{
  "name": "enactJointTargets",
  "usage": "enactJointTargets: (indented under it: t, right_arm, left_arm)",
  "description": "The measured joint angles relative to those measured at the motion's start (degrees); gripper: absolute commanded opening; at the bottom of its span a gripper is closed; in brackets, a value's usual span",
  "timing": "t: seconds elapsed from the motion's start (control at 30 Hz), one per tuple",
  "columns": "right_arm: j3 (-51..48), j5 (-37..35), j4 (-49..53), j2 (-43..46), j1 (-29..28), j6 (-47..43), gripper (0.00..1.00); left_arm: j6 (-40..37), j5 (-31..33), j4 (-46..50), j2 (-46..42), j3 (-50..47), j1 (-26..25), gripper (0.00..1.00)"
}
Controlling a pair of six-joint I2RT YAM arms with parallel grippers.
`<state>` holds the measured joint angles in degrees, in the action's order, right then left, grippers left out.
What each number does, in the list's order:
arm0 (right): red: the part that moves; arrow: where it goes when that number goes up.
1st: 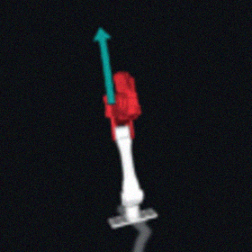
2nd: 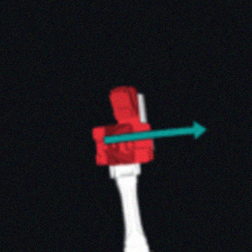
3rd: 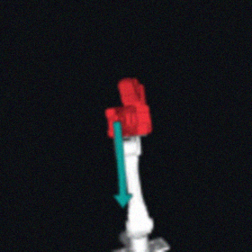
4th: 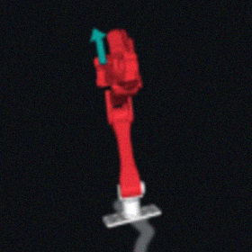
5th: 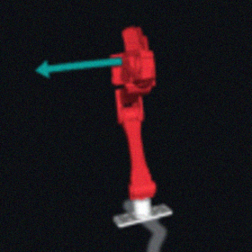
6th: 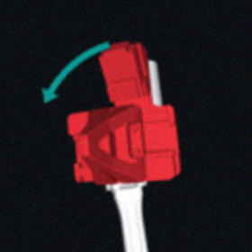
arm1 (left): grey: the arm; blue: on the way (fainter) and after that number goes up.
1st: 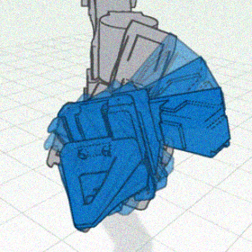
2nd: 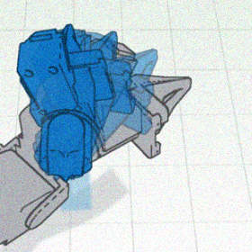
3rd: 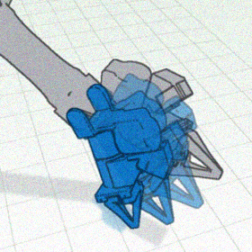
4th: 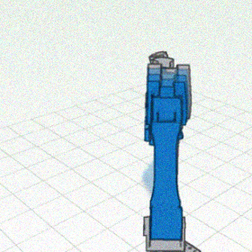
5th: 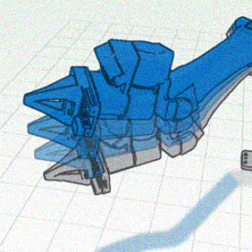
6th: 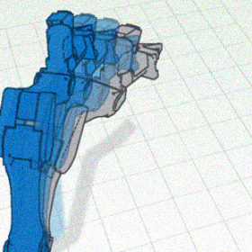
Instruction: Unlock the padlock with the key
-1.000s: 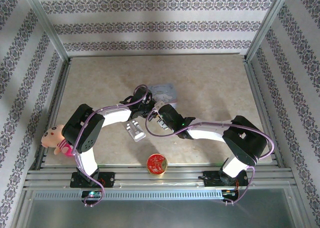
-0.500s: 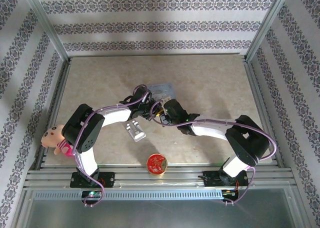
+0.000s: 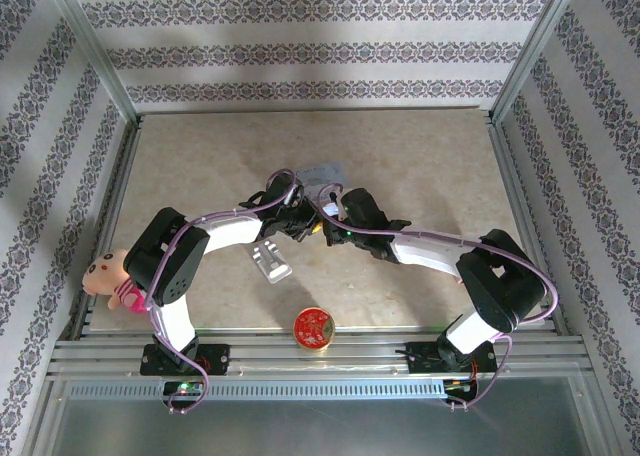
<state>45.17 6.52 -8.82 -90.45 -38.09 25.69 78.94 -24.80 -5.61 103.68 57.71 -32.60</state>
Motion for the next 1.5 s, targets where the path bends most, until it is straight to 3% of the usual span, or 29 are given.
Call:
enactJointTargets:
  t: [0.27,0.73,1.5]
  right_arm:
    - [-0.2,-0.2,0.7,0.5,0.1,-0.2,0.15]
    - [0.6,-3.8,3.3,0.9,-1.2,-0.5,0.21]
    - [2.8,-10.1,7.7,0.3,-4.5,-1.4,0.20]
  left_arm:
    - [0.0,-0.6,-0.4,0.0,-0.1,0.0,0.05]
    - [0.0,-1.3,-1.0,0.0,-0.4,0.0,0.05]
    - [0.0,-1.4,-1.3,0.0,-0.5,0.0,0.05]
